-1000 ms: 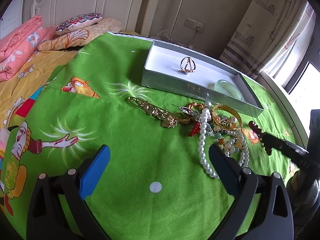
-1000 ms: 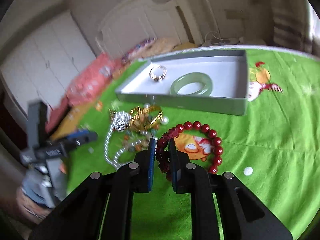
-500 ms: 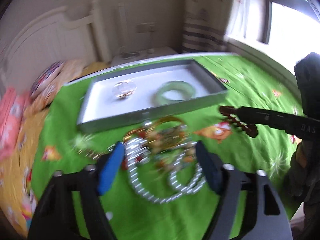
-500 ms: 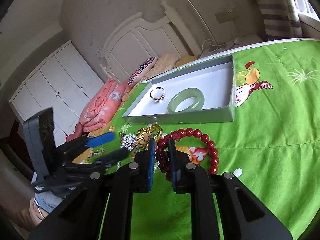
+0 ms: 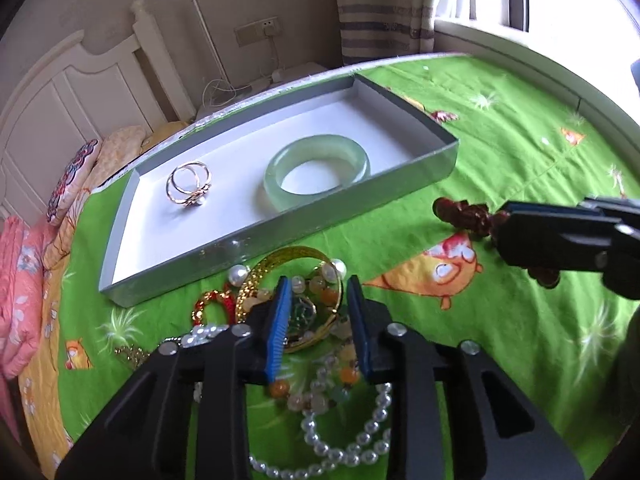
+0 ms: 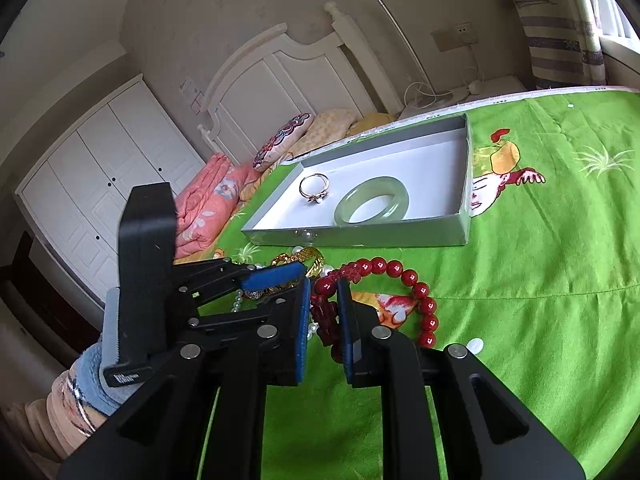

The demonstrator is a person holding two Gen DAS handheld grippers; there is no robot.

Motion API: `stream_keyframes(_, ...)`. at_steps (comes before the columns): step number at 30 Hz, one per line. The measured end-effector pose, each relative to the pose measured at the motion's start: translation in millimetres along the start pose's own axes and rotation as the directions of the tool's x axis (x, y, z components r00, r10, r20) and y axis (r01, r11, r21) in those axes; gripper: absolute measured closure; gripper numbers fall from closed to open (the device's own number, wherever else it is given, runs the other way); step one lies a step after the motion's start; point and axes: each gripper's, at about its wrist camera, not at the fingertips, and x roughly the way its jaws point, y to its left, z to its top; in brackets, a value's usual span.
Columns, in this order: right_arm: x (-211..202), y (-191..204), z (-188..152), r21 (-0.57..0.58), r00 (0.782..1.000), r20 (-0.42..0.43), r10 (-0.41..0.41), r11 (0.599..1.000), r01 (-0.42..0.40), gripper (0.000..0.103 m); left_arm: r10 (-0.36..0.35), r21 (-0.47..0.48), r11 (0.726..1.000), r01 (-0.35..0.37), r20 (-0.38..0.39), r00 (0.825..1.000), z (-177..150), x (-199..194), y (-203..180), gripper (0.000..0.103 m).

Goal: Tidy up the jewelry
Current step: 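Grasp the red bead bracelet with the right tool while the left tool grasps the gold bangle, then carry gold bangle and red bracelet into the tray and open both tools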

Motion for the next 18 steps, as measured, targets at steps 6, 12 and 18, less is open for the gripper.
stream_keyframes(6,2,2,0,-0.002,1.0,0.001,-0.005,1.0,0.005,0.088,-0.026,-0.026,0.999,0.027,0.045,0.999,-7,-15,2,0.096)
stream_keyframes(12,2,2,0,0.0,1.0,0.001,-0.002,1.0,0.002,0.088,-0.156,-0.146,0.974,0.174,0.128,0.979,-15,-42,29,0.096)
stream_keyframes(18,-2,-5,2,0.031,0.999,0.011,0.032,0.999,-0.032,0.088,-0.287,-0.249,0.91,0.333,0.203,0.936,-30,-63,49,0.096)
